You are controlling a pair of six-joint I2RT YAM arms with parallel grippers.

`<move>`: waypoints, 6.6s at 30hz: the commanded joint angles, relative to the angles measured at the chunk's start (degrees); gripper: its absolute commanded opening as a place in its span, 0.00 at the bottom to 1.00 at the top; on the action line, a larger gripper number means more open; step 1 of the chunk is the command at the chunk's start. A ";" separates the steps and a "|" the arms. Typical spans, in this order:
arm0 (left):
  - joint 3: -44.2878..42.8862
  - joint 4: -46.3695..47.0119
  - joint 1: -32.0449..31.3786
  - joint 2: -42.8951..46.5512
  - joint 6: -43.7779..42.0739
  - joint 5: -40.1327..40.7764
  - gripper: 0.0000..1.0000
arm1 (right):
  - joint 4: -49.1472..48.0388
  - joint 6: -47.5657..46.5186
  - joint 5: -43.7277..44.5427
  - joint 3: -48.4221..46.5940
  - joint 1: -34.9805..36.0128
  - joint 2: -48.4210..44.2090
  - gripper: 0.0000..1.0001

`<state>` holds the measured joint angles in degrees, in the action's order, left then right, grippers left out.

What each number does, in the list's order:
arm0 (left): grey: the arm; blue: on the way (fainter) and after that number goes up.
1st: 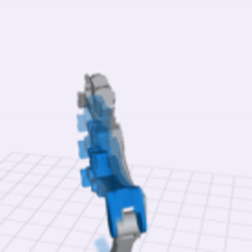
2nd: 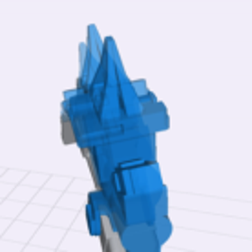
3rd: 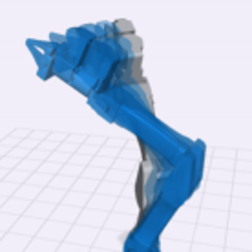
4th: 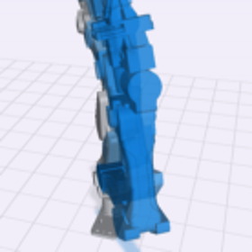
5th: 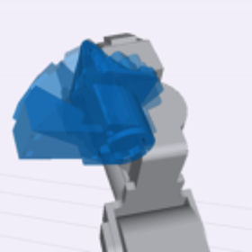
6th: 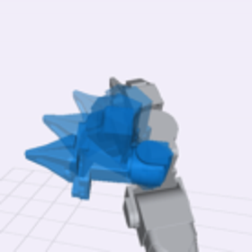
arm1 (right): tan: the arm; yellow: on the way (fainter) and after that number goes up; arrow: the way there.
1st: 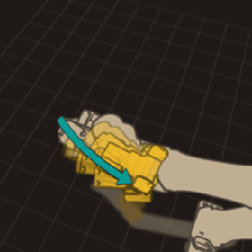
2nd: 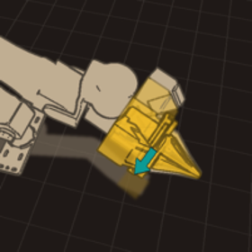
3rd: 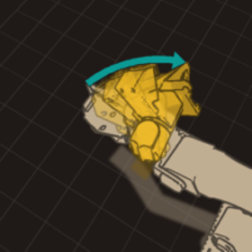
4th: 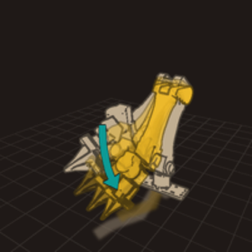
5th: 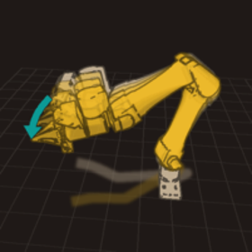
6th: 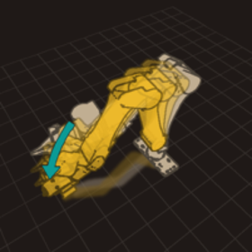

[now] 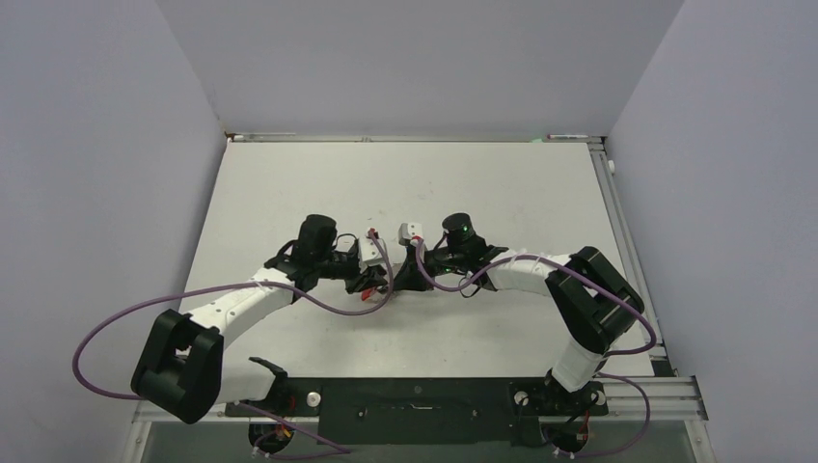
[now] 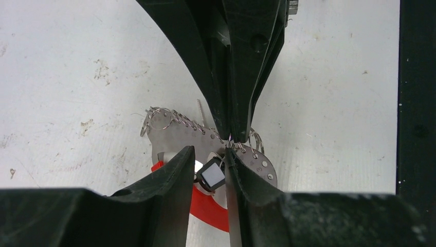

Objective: Remove the keys from the keyring

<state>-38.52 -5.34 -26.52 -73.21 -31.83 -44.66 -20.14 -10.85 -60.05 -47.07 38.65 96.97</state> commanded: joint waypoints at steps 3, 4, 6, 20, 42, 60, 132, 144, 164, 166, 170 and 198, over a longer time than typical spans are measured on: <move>-0.83 2.25 0.09 -1.48 -0.64 -0.57 0.17 | -7.29 2.57 -3.58 0.72 -0.56 -1.31 0.05; -1.08 1.74 0.01 -1.75 -0.91 -0.65 0.15 | -8.14 3.24 -3.72 0.94 -0.70 -1.26 0.05; -1.83 0.11 -0.46 -2.39 -1.98 -0.26 0.11 | -10.09 4.88 -3.91 1.42 -0.89 -1.18 0.05; -20.57 -25.73 4.90 -6.69 5.53 2.25 0.27 | -10.07 4.34 -4.70 2.27 -2.66 -0.99 0.05; -7.36 -11.83 10.46 -3.99 25.02 -16.71 0.46 | -0.94 -6.65 -3.96 0.31 -2.08 -2.18 0.05; 3.02 27.47 6.92 -15.08 40.03 -14.49 0.39 | 0.66 -6.82 -5.06 -0.46 -1.93 -2.08 0.05; 10.77 57.86 11.95 -14.63 53.70 -22.54 0.33 | -43.19 21.58 -4.28 7.78 -3.40 2.87 0.05; 11.61 67.22 9.90 -17.31 58.75 -23.05 0.25 | -46.10 24.26 -4.37 7.87 -3.41 3.40 0.05; 12.67 76.97 9.96 -20.09 65.55 -24.40 0.16 | -49.64 27.14 -4.86 8.22 -3.44 3.76 0.05; 12.32 77.69 9.85 -20.87 66.56 -24.18 0.14 | -50.34 27.77 -4.98 8.31 -3.33 3.76 0.05; 12.07 79.07 9.42 -21.67 67.57 -24.07 0.09 | -51.25 28.73 -5.10 8.47 -3.01 3.84 0.05; 10.88 70.68 10.51 -17.18 63.65 -22.85 0.00 | -40.05 23.50 -6.37 5.69 -4.20 2.81 0.18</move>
<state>-25.32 72.40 -16.49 -94.67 37.82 -68.47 -65.12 17.91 -63.70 -38.57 34.85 101.14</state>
